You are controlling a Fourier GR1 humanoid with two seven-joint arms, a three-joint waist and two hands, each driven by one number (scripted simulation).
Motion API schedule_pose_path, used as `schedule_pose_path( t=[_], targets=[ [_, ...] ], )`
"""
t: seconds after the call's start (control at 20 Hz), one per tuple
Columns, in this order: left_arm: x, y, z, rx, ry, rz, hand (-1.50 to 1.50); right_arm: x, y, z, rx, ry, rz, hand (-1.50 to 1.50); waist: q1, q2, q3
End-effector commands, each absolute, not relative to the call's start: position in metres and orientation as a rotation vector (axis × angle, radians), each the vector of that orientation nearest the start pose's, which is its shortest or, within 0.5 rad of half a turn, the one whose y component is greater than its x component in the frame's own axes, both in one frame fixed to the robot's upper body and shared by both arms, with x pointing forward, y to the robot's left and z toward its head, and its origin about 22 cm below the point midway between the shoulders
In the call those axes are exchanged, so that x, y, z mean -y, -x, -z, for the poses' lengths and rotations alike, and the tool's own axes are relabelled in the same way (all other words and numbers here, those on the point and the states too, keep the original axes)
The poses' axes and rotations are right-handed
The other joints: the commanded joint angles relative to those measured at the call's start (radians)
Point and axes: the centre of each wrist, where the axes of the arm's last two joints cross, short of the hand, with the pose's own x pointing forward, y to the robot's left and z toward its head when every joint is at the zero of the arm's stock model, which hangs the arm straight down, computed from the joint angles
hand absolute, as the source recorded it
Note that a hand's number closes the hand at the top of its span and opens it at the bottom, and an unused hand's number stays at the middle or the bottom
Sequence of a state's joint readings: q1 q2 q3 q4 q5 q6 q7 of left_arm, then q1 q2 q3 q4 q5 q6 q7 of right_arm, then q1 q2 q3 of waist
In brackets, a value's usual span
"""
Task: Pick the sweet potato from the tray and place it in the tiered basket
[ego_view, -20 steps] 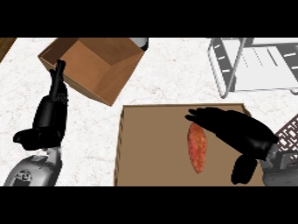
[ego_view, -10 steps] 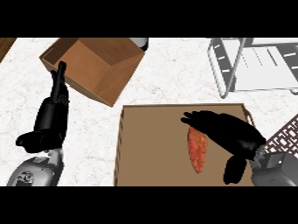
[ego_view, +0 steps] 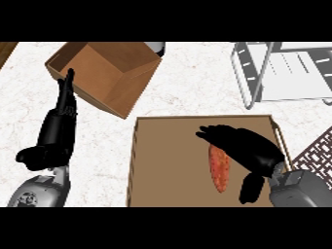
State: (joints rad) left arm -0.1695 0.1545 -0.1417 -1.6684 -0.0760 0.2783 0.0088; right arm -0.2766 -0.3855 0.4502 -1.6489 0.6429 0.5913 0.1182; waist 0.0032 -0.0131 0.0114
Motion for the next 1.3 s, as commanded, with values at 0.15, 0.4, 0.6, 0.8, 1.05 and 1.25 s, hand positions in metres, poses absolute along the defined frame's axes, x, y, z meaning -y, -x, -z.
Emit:
schedule_pose_path(
  t=[0.15,0.4,0.6,0.8,1.05,1.25],
  targets=[
    [-0.195,-0.262,-0.037,1.671,-0.201,0.112,0.0,0.176,-0.265,-0.057,1.32,0.296,-1.553,1.5,-0.005,0.014,-0.011],
    [-0.202,-0.257,-0.029,1.669,-0.2,0.093,0.0,0.173,-0.261,-0.041,1.463,0.427,-1.64,1.5,0.002,0.015,-0.01],
    [-0.19,-0.271,-0.035,1.668,-0.184,0.096,0.0,0.173,-0.265,-0.043,1.486,0.461,-1.585,1.5,-0.008,0.016,-0.011],
    [-0.196,-0.266,-0.037,1.678,-0.188,0.094,0.0,0.198,-0.283,-0.038,1.174,0.756,-1.546,1.5,-0.011,0.017,-0.012],
    [-0.206,-0.261,-0.03,1.67,-0.201,0.101,0.0,0.211,-0.302,-0.044,0.827,1.059,-1.428,1.5,-0.01,0.017,-0.014],
    [-0.206,-0.266,-0.035,1.675,-0.211,0.107,0.0,0.201,-0.31,-0.068,0.842,1.164,-1.33,1.5,-0.01,0.013,-0.012]
  ],
)
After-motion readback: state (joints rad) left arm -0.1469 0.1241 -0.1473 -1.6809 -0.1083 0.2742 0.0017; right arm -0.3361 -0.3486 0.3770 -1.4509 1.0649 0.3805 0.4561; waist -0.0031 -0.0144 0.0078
